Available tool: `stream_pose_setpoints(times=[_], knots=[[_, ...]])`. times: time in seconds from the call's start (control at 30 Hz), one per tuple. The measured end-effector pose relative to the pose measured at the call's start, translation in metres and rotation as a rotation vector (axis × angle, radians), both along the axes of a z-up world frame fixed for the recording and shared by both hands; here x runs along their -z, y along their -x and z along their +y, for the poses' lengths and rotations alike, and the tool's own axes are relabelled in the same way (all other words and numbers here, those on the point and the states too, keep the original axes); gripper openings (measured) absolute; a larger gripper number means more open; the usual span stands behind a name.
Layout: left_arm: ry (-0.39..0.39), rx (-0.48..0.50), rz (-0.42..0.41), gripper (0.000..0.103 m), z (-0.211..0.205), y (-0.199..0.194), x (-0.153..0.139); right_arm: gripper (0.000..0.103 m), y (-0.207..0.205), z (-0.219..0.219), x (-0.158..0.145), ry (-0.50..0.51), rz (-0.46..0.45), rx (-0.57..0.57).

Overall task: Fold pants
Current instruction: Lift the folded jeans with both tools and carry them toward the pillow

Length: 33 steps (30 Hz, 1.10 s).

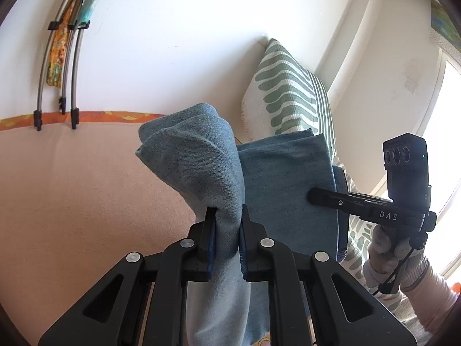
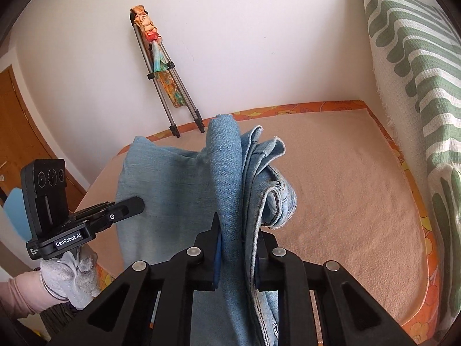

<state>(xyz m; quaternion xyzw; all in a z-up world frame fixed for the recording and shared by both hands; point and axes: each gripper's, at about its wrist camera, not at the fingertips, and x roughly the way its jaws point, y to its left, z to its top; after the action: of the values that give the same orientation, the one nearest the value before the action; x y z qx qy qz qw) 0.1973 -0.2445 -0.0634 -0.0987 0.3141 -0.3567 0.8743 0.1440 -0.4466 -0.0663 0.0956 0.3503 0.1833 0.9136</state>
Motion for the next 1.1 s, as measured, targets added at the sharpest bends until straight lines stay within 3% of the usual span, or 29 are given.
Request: stream_pose_setpoints(times=[0.13, 0.3, 0.57, 0.8, 0.93, 1.1], knots=[[0.021, 0.010, -0.020, 0.011, -0.003, -0.009, -0.021, 0.015, 0.003, 0.000, -0.028, 0.016, -0.041, 0.013], [0.013, 0.025, -0.113, 0.011, -0.016, -0.021, -0.057, 0.014, -0.006, -0.001, -0.071, 0.056, -0.125, 0.038], [0.012, 0.022, -0.177, 0.011, -0.047, -0.085, -0.099, 0.014, -0.068, -0.024, -0.122, 0.066, -0.181, 0.100], [0.003, 0.015, -0.195, 0.011, -0.079, -0.157, -0.091, 0.014, -0.156, -0.055, -0.129, 0.076, -0.183, 0.142], [-0.026, 0.014, -0.204, 0.011, -0.096, -0.198, -0.069, 0.014, -0.210, -0.072, -0.107, 0.080, -0.164, 0.160], [-0.034, 0.008, -0.139, 0.011, -0.108, -0.250, -0.028, 0.014, -0.267, -0.078, -0.073, 0.099, -0.117, 0.169]])
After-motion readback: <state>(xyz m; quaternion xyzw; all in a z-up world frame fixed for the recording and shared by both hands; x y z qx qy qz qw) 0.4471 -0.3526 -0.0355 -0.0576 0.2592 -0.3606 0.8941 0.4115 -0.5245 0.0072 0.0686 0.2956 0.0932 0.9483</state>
